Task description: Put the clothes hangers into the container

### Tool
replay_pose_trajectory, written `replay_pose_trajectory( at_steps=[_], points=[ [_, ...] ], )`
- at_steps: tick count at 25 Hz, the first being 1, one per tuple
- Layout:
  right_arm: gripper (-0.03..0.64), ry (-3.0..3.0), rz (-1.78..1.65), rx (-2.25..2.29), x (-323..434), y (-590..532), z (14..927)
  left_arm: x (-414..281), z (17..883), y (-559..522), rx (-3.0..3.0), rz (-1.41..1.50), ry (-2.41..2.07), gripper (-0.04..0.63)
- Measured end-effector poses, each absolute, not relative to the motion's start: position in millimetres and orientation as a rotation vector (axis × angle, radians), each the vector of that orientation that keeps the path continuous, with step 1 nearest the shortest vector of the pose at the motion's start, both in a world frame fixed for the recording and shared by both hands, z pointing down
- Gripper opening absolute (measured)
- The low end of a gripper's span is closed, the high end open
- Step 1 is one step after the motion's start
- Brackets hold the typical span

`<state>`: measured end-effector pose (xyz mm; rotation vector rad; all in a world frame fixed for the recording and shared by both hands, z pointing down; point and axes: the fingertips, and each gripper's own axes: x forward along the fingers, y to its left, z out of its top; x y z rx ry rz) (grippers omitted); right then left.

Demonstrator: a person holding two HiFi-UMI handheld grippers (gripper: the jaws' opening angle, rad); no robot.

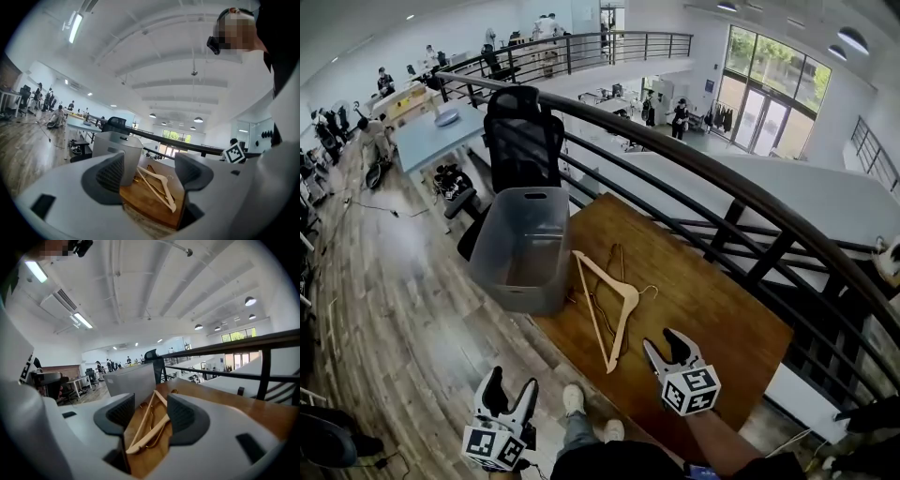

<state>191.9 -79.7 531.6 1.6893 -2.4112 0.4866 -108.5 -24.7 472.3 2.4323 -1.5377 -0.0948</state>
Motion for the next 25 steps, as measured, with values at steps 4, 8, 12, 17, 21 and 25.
replay_pose_trajectory(
  at_steps=[4, 8, 12, 17, 21, 25],
  points=[
    [0.207, -2.273, 0.640, 1.695, 195, -114, 583, -103, 475, -44, 2.461, -0.064, -1.497, 0.328],
    [0.210, -2.172, 0.750, 1.663, 195, -133, 618, -100, 475, -59, 2.458, -0.045, -1.467, 0.328],
    [0.207, -2.107, 0.829, 1.647, 191, -148, 647, -100, 485, -69, 2.448, 0.005, -1.431, 0.328],
    [0.190, -2.002, 0.966, 1.671, 190, -171, 680, -111, 498, -82, 2.418, 0.042, -1.431, 0.328],
    [0.209, -1.943, 1.082, 1.702, 187, -187, 700, -123, 502, -93, 2.405, 0.077, -1.454, 0.328],
    [0.238, -1.870, 1.128, 1.733, 192, -198, 710, -126, 505, -99, 2.394, 0.109, -1.456, 0.328]
  ],
)
